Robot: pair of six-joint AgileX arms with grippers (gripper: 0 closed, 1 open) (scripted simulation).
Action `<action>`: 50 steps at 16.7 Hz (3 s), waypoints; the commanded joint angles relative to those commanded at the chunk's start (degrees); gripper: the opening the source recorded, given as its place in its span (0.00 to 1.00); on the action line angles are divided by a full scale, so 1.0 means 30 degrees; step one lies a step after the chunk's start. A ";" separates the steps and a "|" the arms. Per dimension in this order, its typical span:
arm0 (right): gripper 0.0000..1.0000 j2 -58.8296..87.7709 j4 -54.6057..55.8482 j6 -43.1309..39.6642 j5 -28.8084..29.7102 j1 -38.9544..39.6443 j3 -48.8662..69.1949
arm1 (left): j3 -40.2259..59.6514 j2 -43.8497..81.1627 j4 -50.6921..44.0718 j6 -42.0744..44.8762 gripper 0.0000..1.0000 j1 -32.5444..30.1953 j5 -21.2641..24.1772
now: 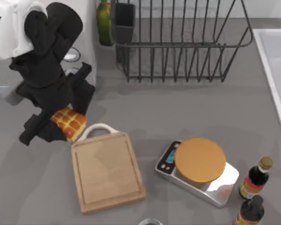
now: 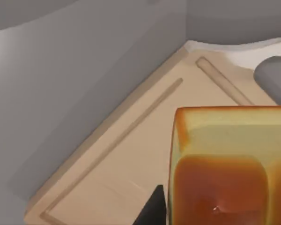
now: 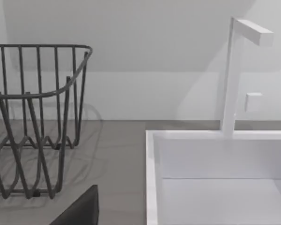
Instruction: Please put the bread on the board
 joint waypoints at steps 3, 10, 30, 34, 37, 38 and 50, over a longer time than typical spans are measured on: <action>1.00 0.0000 0.0000 0.0000 0.0000 0.0000 0.0000 | 0.0196 -0.0043 0.1068 -0.5841 0.00 -0.1375 -0.0088; 1.00 0.0000 0.0000 0.0000 0.0000 0.0000 0.0000 | -0.0512 0.1036 0.1777 -1.3366 0.00 -0.2802 0.0280; 1.00 0.0000 0.0000 0.0000 0.0000 0.0000 0.0000 | -0.1946 0.1994 0.4230 -1.3795 0.00 -0.2920 0.0315; 1.00 0.0000 0.0000 0.0000 0.0000 0.0000 0.0000 | -0.2442 0.2434 0.4935 -1.3882 0.00 -0.3002 0.0337; 1.00 0.0000 0.0000 0.0000 0.0000 0.0000 0.0000 | -0.2501 0.2494 0.4965 -1.3886 0.00 -0.3010 0.0335; 1.00 0.0000 0.0000 0.0000 0.0000 0.0000 0.0000 | -0.2501 0.2494 0.4965 -1.3886 0.00 -0.3010 0.0335; 1.00 0.0000 0.0000 0.0000 0.0000 0.0000 0.0000 | -0.2501 0.2494 0.4965 -1.3886 0.90 -0.3010 0.0335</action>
